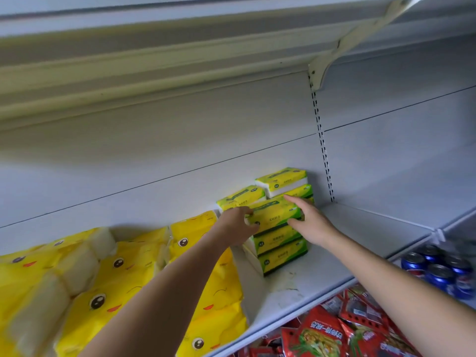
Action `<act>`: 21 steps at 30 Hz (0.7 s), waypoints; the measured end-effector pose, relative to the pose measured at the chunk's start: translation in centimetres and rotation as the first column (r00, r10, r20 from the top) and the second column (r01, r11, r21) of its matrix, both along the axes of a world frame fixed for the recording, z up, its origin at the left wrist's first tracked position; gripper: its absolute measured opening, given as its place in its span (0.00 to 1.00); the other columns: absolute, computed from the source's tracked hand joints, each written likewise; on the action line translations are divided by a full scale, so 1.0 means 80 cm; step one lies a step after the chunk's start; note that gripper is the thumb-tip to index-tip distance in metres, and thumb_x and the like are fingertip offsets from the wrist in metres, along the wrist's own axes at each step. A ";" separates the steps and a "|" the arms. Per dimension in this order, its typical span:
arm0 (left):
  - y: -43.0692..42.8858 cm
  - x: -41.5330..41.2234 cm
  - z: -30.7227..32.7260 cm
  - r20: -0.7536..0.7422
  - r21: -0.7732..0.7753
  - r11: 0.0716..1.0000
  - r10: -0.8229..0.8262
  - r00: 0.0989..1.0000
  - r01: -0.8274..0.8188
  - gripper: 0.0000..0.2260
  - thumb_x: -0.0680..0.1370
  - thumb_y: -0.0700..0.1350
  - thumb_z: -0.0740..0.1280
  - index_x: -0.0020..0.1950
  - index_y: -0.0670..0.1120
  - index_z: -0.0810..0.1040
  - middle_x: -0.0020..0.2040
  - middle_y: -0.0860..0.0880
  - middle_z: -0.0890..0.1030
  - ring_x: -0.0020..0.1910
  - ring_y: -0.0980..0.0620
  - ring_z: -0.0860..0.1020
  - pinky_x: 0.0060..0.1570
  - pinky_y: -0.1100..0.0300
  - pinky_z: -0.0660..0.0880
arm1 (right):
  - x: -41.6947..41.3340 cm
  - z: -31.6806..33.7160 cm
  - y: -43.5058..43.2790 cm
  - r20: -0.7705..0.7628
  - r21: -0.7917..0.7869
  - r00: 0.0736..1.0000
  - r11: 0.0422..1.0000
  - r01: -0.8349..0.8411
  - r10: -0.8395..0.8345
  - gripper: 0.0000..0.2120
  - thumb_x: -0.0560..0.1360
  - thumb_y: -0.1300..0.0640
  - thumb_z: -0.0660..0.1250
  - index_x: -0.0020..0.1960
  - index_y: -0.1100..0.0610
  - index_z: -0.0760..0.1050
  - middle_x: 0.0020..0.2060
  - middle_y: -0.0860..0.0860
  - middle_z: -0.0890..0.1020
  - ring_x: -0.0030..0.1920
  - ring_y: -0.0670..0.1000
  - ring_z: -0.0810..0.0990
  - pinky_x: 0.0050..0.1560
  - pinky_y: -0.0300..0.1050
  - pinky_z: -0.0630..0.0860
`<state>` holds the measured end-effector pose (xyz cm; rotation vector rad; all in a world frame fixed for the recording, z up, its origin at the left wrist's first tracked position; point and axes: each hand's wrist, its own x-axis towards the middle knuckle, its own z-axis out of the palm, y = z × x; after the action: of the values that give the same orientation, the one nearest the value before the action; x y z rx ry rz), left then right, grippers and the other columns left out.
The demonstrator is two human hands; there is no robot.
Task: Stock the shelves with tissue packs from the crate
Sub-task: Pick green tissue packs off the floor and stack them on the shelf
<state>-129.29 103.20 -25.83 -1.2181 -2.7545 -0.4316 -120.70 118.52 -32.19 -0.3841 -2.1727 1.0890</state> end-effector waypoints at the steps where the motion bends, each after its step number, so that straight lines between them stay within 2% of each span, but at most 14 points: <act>1: -0.003 0.001 0.002 -0.004 0.000 1.000 -0.003 1.000 0.003 0.23 0.78 0.51 0.64 0.71 0.48 0.67 0.71 0.46 0.69 0.68 0.47 0.67 0.62 0.60 0.65 | 0.001 0.003 -0.002 -0.018 0.011 1.000 1.000 0.008 -0.008 0.28 0.75 0.66 0.63 0.71 0.48 0.63 0.72 0.49 0.63 0.72 0.50 0.61 0.64 0.41 0.62; 4: -0.019 0.000 0.016 -0.019 0.027 1.000 -0.013 1.000 0.014 0.22 0.78 0.50 0.65 0.71 0.48 0.68 0.70 0.46 0.70 0.68 0.47 0.68 0.62 0.61 0.65 | 0.007 0.012 -0.012 -0.075 0.040 0.997 0.998 0.039 -0.036 0.27 0.74 0.68 0.62 0.70 0.50 0.65 0.71 0.51 0.65 0.71 0.50 0.63 0.69 0.45 0.62; 10: -0.079 -0.010 0.046 -0.060 0.105 0.994 0.035 0.998 -0.028 0.19 0.79 0.49 0.63 0.69 0.46 0.70 0.67 0.44 0.73 0.67 0.46 0.70 0.60 0.61 0.66 | 0.019 0.039 -0.046 -0.120 0.108 0.993 0.994 0.032 -0.019 0.24 0.76 0.68 0.61 0.69 0.53 0.67 0.70 0.50 0.66 0.71 0.48 0.62 0.63 0.33 0.57; 12: -0.106 -0.014 0.053 -0.060 0.120 0.991 0.059 0.996 -0.051 0.19 0.79 0.49 0.63 0.69 0.46 0.70 0.68 0.44 0.72 0.67 0.46 0.70 0.61 0.60 0.66 | 0.018 0.048 -0.068 -0.131 0.131 0.991 0.991 0.007 0.010 0.23 0.76 0.68 0.60 0.68 0.52 0.68 0.69 0.49 0.66 0.71 0.47 0.62 0.61 0.30 0.56; 16: -0.167 -0.018 0.070 -0.071 0.146 0.986 0.094 0.993 -0.083 0.20 0.80 0.49 0.62 0.70 0.45 0.69 0.69 0.44 0.71 0.68 0.46 0.70 0.63 0.59 0.66 | 0.003 0.066 -0.133 -0.073 0.226 0.992 0.971 -0.083 0.101 0.23 0.76 0.66 0.61 0.69 0.51 0.68 0.70 0.49 0.66 0.72 0.47 0.61 0.64 0.33 0.56; 21: -0.268 -0.035 0.093 -0.080 0.184 0.972 0.163 0.983 -0.146 0.20 0.79 0.49 0.62 0.71 0.46 0.68 0.68 0.44 0.72 0.66 0.45 0.71 0.61 0.58 0.67 | -0.023 0.086 -0.245 -0.040 0.305 0.971 0.928 -0.214 0.238 0.22 0.76 0.65 0.63 0.68 0.52 0.69 0.68 0.51 0.68 0.70 0.47 0.65 0.64 0.30 0.56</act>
<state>-132.10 81.80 -18.41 -0.9502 -2.6395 -0.5732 -122.53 98.89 -25.30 0.0469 -2.3073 0.8554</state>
